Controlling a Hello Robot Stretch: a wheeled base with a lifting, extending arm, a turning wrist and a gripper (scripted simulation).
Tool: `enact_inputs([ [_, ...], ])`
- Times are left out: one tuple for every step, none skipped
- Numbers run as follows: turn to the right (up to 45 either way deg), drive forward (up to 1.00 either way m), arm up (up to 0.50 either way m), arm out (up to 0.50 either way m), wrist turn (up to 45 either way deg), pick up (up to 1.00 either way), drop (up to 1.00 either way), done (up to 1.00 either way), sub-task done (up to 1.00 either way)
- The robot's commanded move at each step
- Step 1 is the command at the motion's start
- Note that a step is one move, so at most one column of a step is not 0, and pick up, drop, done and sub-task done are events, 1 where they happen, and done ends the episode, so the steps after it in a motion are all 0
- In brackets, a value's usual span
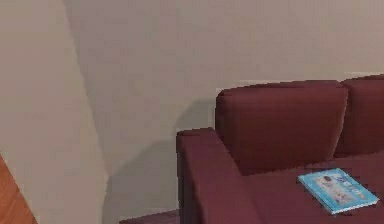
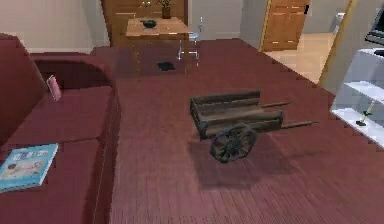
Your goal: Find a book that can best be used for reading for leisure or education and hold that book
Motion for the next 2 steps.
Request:
enact_inputs([
  [45.0, 0.0, 0.0, 0.0, 0.0, 0.0, 0.0, 0.0, 0.0],
  [21.0, 0.0, 0.0, 0.0, 0.0, 0.0, 0.0, 0.0, 0.0],
])
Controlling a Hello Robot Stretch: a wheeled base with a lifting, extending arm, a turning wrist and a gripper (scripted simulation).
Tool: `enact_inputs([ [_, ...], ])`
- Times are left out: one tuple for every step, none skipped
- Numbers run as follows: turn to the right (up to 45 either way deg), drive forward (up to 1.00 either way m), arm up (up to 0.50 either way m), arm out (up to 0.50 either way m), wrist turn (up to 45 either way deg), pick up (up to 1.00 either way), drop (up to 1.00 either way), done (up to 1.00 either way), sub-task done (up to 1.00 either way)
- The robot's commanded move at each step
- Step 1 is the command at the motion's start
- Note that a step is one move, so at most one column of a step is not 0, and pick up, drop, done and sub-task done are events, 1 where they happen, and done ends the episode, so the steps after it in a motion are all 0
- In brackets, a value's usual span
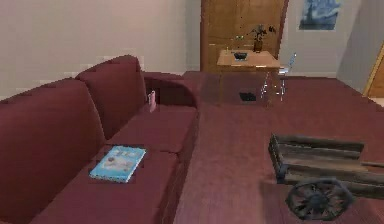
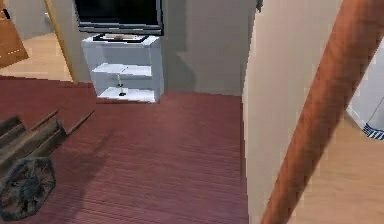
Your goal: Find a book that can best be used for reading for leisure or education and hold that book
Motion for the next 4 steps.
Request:
enact_inputs([
  [0.0, 0.5, 0.0, 0.0, 0.0, 0.0, 0.0, 0.0, 0.0],
  [-45.0, 0.0, 0.0, 0.0, 0.0, 0.0, 0.0, 0.0, 0.0],
  [-45.0, 0.0, 0.0, 0.0, 0.0, 0.0, 0.0, 0.0, 0.0],
  [-33.0, 0.0, 0.0, 0.0, 0.0, 0.0, 0.0, 0.0, 0.0],
])
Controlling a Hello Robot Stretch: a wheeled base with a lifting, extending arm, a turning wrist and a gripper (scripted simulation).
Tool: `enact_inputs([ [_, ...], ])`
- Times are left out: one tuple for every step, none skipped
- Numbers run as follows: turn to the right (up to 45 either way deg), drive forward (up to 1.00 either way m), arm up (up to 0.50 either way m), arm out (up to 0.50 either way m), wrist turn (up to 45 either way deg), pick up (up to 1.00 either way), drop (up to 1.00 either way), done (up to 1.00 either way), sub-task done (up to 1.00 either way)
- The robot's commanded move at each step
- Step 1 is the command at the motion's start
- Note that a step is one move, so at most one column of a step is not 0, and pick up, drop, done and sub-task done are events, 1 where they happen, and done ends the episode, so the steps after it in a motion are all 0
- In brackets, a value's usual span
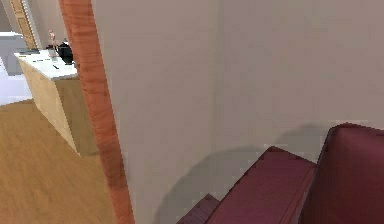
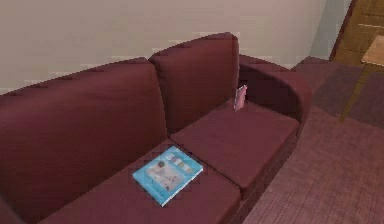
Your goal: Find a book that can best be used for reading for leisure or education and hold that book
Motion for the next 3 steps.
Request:
enact_inputs([
  [0.0, 0.0, 0.5, 0.0, 0.0, 0.0, 0.0, 0.0, 0.0],
  [0.0, 0.0, 0.1, 0.0, 0.0, 0.0, 0.0, 0.0, 0.0],
  [0.0, 0.0, 0.0, 0.3, 0.0, 0.0, 0.0, 0.0, 0.0],
])
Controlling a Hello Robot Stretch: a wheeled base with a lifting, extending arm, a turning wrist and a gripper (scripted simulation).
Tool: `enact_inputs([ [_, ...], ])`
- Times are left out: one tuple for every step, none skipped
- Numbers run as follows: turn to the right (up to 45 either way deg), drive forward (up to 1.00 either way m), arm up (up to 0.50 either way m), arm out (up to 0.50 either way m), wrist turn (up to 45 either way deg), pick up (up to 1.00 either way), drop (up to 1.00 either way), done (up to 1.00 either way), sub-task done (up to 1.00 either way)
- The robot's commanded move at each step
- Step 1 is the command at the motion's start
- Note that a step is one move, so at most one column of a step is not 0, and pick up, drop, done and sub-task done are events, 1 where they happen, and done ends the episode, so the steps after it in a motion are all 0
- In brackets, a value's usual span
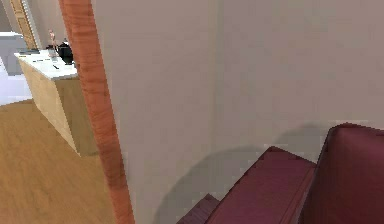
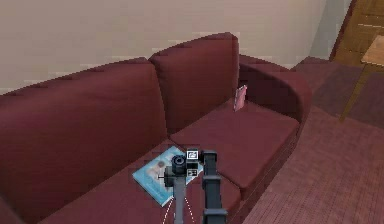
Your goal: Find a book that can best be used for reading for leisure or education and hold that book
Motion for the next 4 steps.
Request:
enact_inputs([
  [0.0, 0.0, 0.0, 0.0, 45.0, 0.0, 0.0, 0.0, 0.0],
  [0.0, 0.0, 0.0, 0.0, 45.0, 0.0, 0.0, 0.0, 0.0],
  [0.0, 0.0, 0.0, 0.0, 45.0, 0.0, 0.0, 0.0, 0.0],
  [0.0, 0.0, 0.0, 0.0, 12.0, 0.0, 0.0, 0.0, 0.0],
])
